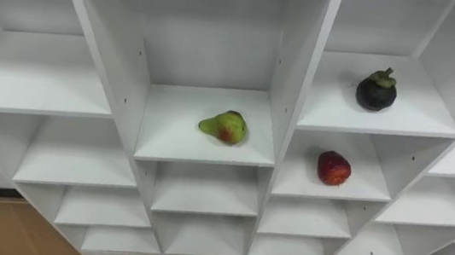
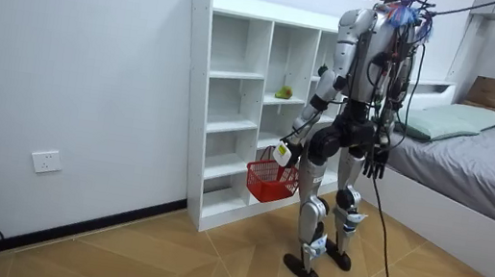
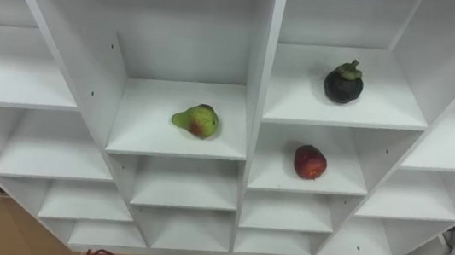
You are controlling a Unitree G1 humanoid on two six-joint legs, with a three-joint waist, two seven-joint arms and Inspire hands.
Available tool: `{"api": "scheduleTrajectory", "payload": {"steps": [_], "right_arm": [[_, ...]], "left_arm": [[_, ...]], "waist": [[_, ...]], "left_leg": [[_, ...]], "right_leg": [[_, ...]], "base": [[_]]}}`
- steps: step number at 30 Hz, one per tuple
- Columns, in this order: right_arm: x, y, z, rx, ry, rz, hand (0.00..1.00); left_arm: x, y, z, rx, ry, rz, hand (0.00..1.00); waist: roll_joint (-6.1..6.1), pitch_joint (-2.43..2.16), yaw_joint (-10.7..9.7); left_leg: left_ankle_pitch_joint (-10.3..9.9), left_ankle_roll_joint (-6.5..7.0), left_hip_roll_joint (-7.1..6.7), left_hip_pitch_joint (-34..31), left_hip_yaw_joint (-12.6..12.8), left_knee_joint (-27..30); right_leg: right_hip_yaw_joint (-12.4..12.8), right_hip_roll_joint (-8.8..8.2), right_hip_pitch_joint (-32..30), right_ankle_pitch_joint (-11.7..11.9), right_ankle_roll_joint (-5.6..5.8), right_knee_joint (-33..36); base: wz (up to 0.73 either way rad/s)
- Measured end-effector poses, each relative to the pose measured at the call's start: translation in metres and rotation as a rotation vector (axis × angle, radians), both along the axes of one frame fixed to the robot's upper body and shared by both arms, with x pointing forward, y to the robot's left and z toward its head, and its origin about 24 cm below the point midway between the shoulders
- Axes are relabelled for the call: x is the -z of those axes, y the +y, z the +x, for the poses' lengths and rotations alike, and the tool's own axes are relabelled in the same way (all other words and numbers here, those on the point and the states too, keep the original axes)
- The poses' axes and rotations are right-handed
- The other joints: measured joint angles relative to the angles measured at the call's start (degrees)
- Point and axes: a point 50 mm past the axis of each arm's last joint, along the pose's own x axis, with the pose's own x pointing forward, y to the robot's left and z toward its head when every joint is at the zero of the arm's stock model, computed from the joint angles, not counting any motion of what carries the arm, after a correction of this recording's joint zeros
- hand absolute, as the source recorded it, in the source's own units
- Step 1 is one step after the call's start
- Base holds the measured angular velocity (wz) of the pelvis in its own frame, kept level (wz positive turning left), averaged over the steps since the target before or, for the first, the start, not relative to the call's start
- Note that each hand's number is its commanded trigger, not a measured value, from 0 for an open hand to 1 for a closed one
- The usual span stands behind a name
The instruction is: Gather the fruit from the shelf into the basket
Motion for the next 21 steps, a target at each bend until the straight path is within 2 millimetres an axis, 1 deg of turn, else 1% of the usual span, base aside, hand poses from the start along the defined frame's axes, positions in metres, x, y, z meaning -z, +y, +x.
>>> {"api": "scheduleTrajectory", "payload": {"steps": [8,11,18,21], "right_arm": [[0.000,0.000,0.001,-0.011,-0.014,-0.011,0.00],[-0.001,-0.003,0.004,-0.037,-0.038,-0.034,0.00],[-0.002,-0.004,0.009,-0.038,-0.085,-0.075,0.00],[-0.002,-0.005,0.010,-0.035,-0.102,-0.099,0.00]], "left_arm": [[0.000,0.001,0.000,0.005,-0.004,-0.005,1.00],[0.000,0.001,0.000,0.006,-0.006,-0.009,1.00],[-0.001,0.001,0.000,0.008,-0.018,-0.011,1.00],[-0.001,0.001,0.001,0.009,-0.021,-0.011,1.00]], "waist": [[-0.17,0.07,-0.02],[-0.14,0.08,-0.01],[-0.19,0.17,-0.01],[-0.15,0.34,0.07]], "left_leg": [[0.00,0.00,0.00,0.03,0.01,0.08],[0.00,0.00,0.00,0.09,-0.02,0.10],[0.00,0.00,-0.01,0.19,-0.02,0.12],[0.00,0.00,-0.02,0.18,0.01,0.11]], "right_leg": [[0.07,-0.02,0.01,0.00,0.00,0.04],[0.18,-0.01,0.07,0.00,0.00,0.06],[0.48,-0.01,0.10,0.00,0.00,0.00],[0.54,-0.01,0.08,0.00,0.00,-0.07]], "base": [[0.00],[0.00],[0.00],[0.00]]}}
